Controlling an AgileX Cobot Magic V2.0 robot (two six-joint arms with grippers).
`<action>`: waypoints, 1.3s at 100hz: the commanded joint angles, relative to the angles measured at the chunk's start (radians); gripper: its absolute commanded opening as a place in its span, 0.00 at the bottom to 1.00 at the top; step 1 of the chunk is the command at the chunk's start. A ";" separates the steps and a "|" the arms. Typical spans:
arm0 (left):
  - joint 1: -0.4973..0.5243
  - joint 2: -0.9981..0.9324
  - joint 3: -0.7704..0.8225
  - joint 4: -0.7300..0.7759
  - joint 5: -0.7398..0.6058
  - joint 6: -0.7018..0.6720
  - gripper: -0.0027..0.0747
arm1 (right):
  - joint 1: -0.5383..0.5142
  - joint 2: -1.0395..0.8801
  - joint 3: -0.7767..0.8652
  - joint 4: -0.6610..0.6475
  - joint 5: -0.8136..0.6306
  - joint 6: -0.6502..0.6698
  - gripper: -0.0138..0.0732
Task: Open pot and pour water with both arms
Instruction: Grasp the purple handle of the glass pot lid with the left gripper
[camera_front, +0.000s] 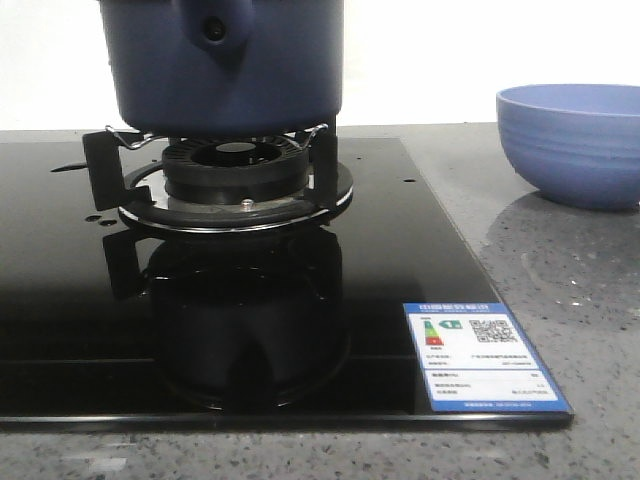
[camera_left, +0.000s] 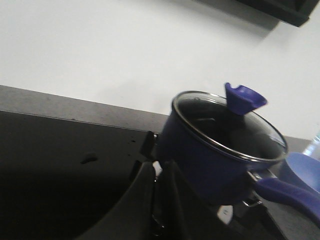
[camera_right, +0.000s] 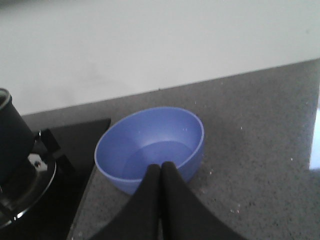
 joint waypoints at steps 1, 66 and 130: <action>-0.081 0.079 -0.078 -0.066 -0.011 0.021 0.03 | 0.007 0.082 -0.105 -0.015 0.077 -0.012 0.09; -0.330 0.309 -0.195 -0.303 -0.069 0.391 0.02 | 0.094 0.241 -0.306 0.102 0.362 -0.070 0.08; -0.280 0.548 -0.346 -0.745 0.324 0.848 0.47 | 0.094 0.241 -0.302 0.061 0.358 -0.070 0.08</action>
